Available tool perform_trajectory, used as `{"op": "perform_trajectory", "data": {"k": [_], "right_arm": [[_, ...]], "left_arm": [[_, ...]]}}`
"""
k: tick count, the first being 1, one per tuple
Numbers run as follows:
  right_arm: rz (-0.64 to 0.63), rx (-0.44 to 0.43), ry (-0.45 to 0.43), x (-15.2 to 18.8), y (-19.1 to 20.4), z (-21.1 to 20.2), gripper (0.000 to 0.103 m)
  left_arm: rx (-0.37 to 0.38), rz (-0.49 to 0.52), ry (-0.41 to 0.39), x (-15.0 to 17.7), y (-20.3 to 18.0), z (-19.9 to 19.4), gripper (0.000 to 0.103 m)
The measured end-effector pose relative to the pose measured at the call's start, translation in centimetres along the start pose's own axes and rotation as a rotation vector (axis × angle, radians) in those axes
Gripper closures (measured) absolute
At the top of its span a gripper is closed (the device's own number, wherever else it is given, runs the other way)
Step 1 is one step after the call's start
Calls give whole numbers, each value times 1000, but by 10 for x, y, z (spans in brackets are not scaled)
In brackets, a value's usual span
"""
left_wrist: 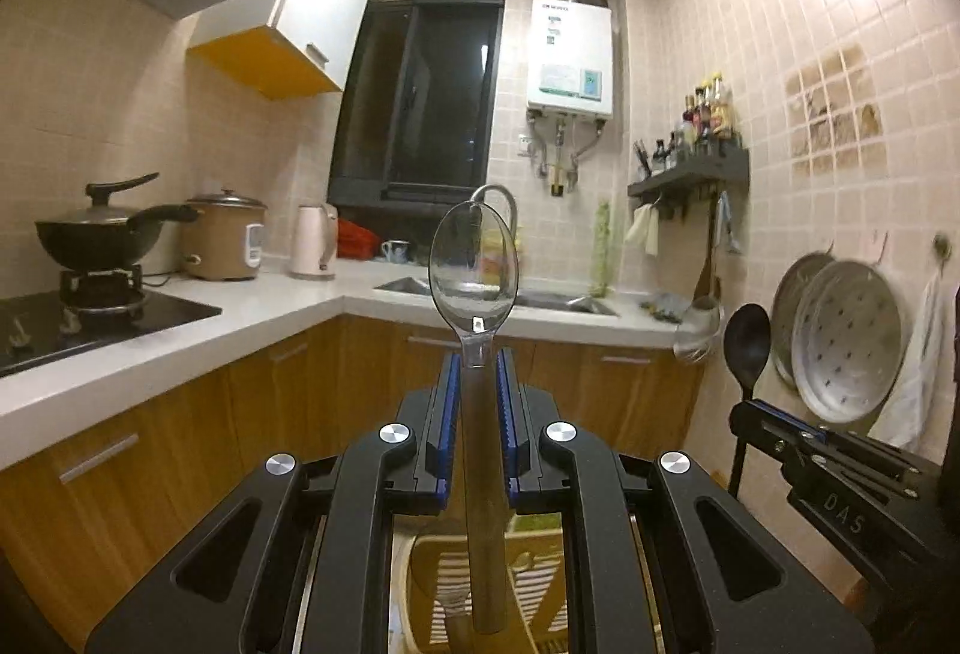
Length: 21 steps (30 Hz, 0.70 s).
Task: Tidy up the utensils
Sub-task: 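Carry both spoons over the caddy and open both grippers to release them, then move the left gripper over the chopsticks while the right gripper moves over clear spoons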
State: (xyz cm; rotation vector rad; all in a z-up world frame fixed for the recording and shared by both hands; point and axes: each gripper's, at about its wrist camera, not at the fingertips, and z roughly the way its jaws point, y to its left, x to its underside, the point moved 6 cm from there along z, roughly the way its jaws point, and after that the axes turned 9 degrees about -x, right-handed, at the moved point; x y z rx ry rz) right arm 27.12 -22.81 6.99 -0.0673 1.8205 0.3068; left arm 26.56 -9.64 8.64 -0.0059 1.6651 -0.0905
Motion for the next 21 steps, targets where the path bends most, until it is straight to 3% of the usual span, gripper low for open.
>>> {"op": "perform_trajectory", "data": {"k": [11, 13, 14, 15, 16, 17, 21], "right_arm": [[4, -2, 32, 32, -8, 13, 98], [9, -18, 59, 34, -5, 8, 96], [14, -31, 79, 35, -4, 6, 87], [17, -39, 91, 35, -2, 4, 80], [20, -49, 97, 34, -1, 0, 60], [19, -50, 96, 33, 0, -5, 54], [19, -54, 116, 29, 4, -27, 54]], "left_arm": [[-33, -25, 45, 34, 9, 12, 91], [-15, -26, 57, 36, 10, 10, 84], [2, -29, 70, 36, 10, 7, 67], [16, -39, 73, 34, 13, 1, 60], [28, -43, 78, 33, 15, -2, 60], [47, -45, 94, 32, 18, -8, 60], [86, -88, 135, 23, 37, -30, 60]]}}
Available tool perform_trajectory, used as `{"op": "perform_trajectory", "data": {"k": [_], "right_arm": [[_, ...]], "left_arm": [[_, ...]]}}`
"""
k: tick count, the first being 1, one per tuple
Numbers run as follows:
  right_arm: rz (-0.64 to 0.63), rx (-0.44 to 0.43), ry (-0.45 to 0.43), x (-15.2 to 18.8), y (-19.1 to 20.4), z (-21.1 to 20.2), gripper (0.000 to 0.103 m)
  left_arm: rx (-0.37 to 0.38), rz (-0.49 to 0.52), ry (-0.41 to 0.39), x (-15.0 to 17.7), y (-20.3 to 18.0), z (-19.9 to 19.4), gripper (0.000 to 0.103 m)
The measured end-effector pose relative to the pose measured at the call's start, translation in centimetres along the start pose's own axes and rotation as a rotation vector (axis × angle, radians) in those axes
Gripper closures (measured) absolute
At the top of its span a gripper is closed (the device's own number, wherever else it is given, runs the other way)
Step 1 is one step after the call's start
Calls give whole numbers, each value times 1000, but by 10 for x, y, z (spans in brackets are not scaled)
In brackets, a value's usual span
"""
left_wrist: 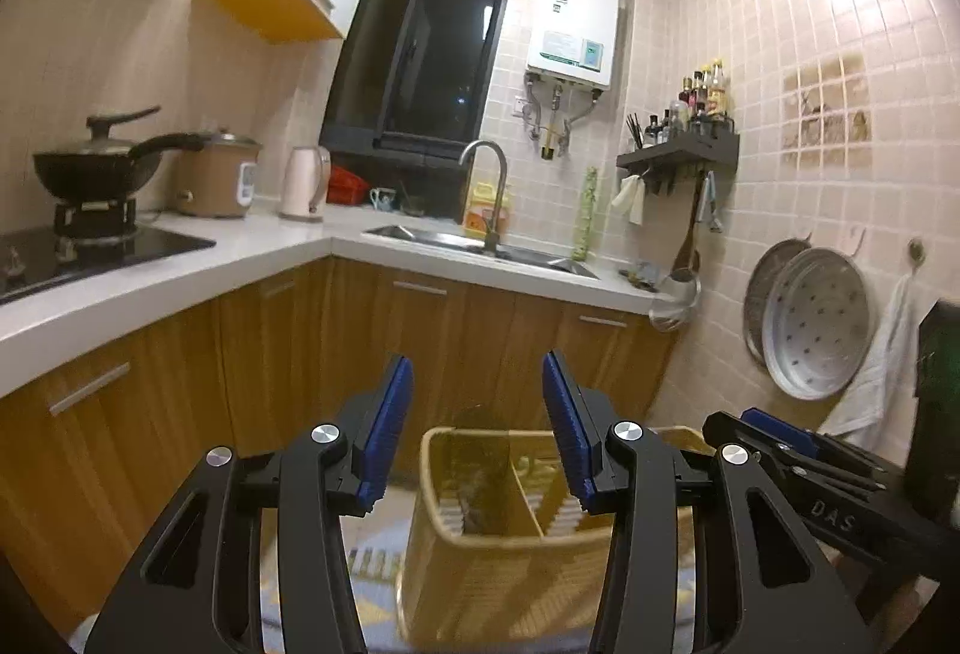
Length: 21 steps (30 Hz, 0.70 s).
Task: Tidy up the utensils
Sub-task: 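Move the left gripper over the chopsticks while the right gripper moves over clear spoons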
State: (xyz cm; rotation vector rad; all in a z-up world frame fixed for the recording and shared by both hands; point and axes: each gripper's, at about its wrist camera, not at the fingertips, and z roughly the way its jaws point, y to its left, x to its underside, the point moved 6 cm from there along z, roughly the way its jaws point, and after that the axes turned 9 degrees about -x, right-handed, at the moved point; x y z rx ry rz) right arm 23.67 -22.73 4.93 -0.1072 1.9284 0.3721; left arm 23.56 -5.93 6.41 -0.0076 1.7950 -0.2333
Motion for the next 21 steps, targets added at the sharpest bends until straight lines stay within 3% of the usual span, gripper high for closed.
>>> {"op": "perform_trajectory", "data": {"k": [7, 12, 16, 21], "right_arm": [[52, -24, 31, -23, 20, -58, 54], [79, -18, 109, -22, 32, -86, 54], [135, -21, 278, 8, 34, -92, 54], [196, -20, 527, 64, 34, -85, 54]], "left_arm": [[90, -65, 99, -27, 22, -52, 61], [81, 82, 245, -12, 20, -83, 61], [32, 168, 377, 29, 25, -102, 61], [62, 149, 603, 91, 43, -103, 67]]}}
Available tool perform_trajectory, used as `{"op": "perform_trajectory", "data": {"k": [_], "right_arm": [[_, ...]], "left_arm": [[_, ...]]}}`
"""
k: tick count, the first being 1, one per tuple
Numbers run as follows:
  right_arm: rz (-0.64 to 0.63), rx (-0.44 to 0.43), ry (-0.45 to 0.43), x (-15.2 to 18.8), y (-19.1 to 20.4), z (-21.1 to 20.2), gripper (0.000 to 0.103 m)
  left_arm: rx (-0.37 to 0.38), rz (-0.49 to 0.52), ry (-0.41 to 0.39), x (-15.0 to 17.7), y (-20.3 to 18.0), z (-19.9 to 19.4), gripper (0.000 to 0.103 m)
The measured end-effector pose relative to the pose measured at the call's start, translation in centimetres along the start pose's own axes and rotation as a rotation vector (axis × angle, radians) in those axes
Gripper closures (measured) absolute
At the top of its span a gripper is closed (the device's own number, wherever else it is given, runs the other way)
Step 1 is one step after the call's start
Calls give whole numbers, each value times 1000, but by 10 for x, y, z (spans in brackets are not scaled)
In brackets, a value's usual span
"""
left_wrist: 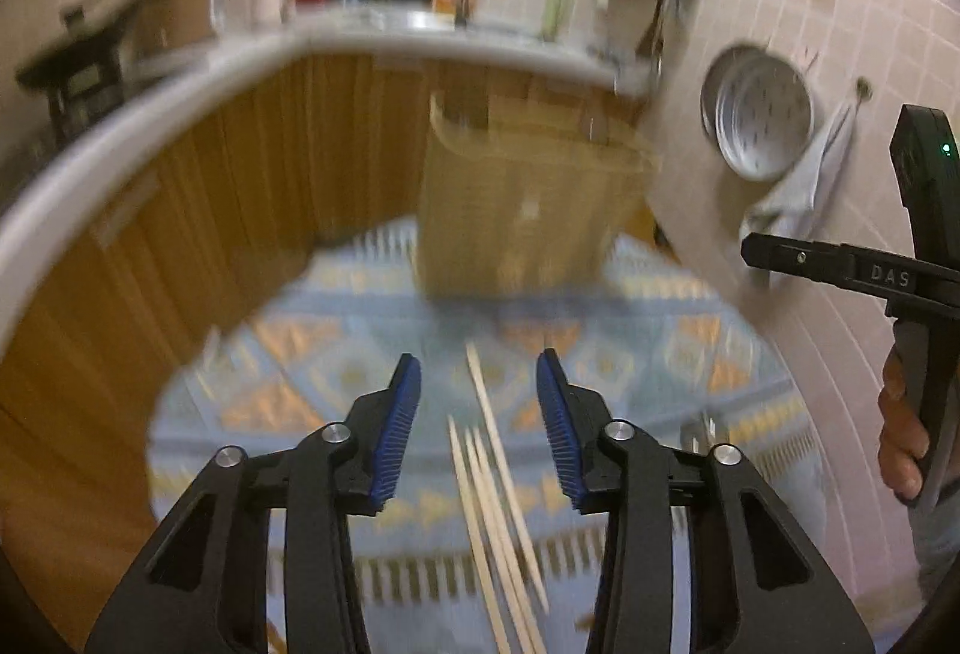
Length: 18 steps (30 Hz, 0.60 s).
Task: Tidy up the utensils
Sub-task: 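Move the left gripper over the chopsticks while the right gripper moves over clear spoons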
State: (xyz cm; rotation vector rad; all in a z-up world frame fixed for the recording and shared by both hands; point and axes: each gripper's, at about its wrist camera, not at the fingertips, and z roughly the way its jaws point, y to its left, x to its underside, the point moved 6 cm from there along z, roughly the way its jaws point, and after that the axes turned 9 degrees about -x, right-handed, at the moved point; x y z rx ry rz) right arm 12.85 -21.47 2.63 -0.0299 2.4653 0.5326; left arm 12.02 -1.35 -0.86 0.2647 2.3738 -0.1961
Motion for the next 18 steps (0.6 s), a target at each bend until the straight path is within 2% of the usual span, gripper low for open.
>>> {"op": "perform_trajectory", "data": {"k": [4, 9, 14, 18], "right_arm": [[59, -2, 150, 37, -13, 28, 54], [100, 12, 271, 68, -27, 44, 54], [134, -4, 422, 109, -33, 56, 68], [154, -9, 488, 129, -32, 59, 75]], "left_arm": [[29, 5, 127, 34, 3, 23, 70], [36, 42, 217, 59, 0, 39, 71], [46, 62, 289, 78, -4, 54, 79], [41, 59, 306, 85, -3, 59, 83]]}}
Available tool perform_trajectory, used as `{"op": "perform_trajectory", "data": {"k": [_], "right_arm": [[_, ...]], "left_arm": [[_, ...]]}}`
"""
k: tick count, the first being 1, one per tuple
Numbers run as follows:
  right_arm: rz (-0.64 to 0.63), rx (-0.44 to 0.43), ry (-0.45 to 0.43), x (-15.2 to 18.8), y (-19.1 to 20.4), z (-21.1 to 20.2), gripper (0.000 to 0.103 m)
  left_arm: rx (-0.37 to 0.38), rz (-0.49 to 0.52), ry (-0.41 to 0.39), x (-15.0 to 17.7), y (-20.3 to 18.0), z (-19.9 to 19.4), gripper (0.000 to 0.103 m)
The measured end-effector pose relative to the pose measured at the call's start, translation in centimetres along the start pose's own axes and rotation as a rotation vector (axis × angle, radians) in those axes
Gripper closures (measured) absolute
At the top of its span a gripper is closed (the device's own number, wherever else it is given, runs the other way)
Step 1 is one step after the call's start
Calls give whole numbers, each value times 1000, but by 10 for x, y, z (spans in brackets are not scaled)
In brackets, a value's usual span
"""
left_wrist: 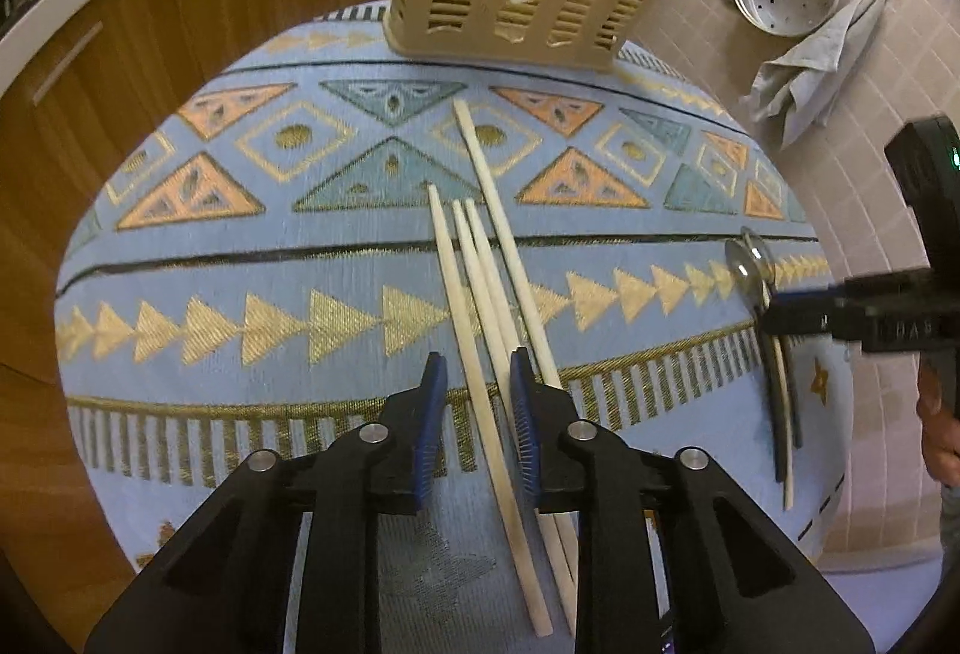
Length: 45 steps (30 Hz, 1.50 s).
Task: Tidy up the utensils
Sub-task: 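Move the left gripper over the chopsticks while the right gripper moves over clear spoons, then close the left gripper on a chopstick while the right gripper grasps a clear spoon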
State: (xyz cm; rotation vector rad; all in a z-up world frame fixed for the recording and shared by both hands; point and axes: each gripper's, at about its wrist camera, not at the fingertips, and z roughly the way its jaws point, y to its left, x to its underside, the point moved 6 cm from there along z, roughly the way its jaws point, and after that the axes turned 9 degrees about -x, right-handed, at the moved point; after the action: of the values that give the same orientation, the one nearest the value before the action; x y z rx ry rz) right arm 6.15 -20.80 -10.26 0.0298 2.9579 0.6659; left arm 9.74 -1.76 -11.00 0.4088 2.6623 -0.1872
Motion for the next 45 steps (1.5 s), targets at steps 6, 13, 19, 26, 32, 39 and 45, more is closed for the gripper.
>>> {"op": "perform_trajectory", "data": {"k": [6, 13, 19, 26, 32, 39, 45], "right_arm": [[1, 39, 4, 9, -1, 7, 79], [-89, 172, 2, 3, 12, 11, 87], [-105, 191, 11, 0, 17, 16, 90], [-134, 236, 34, 1, 19, 18, 90], [-146, 221, 32, 1, 23, 21, 90], [-143, 207, 38, 0, 21, 20, 90], [-143, 197, 34, 0, 18, 20, 90]], "left_arm": [[-6, 20, 4, 2, -4, -1, 83], [-41, 78, 31, 2, -8, 1, 84], [-66, 84, 44, -8, -7, 7, 91], [-116, 124, 82, -16, -17, 13, 94], [-82, 126, 83, -14, -14, 13, 94], [-26, 117, 71, -13, -9, 11, 95], [0, 107, 69, -13, -2, 9, 98]]}}
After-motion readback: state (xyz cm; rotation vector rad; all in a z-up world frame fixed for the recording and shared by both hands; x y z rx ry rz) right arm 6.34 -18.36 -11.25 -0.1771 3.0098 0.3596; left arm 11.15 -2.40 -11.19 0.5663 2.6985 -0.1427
